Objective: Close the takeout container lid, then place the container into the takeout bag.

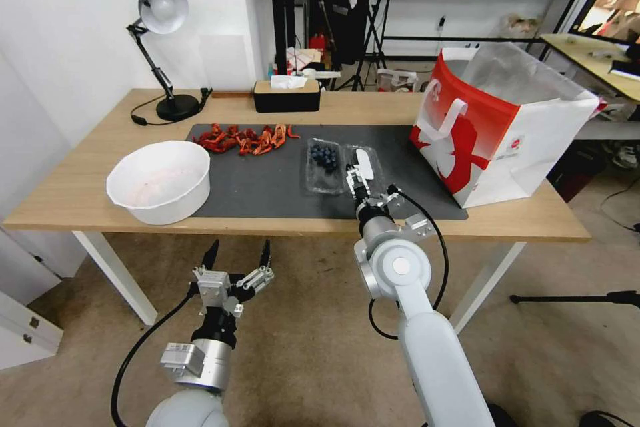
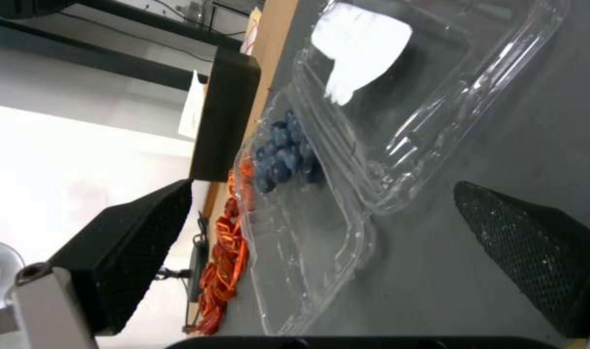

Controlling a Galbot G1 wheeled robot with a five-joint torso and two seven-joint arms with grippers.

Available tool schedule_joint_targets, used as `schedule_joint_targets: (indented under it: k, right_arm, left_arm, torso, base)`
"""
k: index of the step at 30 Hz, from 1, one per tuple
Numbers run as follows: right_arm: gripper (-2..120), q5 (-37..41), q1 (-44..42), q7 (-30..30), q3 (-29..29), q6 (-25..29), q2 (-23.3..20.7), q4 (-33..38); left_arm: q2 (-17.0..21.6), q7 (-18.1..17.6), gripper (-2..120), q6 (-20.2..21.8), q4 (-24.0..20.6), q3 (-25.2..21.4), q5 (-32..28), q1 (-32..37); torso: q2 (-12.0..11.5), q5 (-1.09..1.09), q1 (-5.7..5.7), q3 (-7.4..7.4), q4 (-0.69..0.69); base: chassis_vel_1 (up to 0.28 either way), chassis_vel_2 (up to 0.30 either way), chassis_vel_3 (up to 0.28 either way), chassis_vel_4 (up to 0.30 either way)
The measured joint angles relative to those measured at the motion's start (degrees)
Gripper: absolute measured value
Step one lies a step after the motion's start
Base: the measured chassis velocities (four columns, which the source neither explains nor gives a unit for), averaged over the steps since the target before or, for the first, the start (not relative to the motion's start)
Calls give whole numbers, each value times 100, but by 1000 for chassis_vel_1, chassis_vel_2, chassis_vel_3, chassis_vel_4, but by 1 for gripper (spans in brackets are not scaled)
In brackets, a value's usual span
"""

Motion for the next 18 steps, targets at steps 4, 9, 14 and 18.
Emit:
schedule_joint_targets:
  k: [4, 9, 14, 18]
  right_arm:
    - [100, 9, 19, -9, 13, 13, 12, -56]
    - [100, 29, 53, -12, 20, 23, 21, -88]
    - [100, 46, 95, -14, 40, 34, 31, -158]
    - [100, 52, 143, -29, 58, 53, 50, -233]
  left_arm:
    - [3, -7, 100, -6, 4, 0, 0, 0]
    - [4, -16, 100, -8, 3, 5, -1, 1]
    - [14, -21, 100, -12, -1, 11, -1, 12]
    - [24, -28, 100, -14, -6, 11, -2, 13]
  torso:
    - [0, 0, 0, 0, 0]
    - [0, 0, 0, 0, 0]
    - [0, 0, 0, 0, 0]
    - [2, 0, -2, -1, 0]
  base:
    - [0, 0, 0, 0]
    - [0, 0, 0, 0]
    - [0, 0, 0, 0]
    - [0, 0, 0, 0]
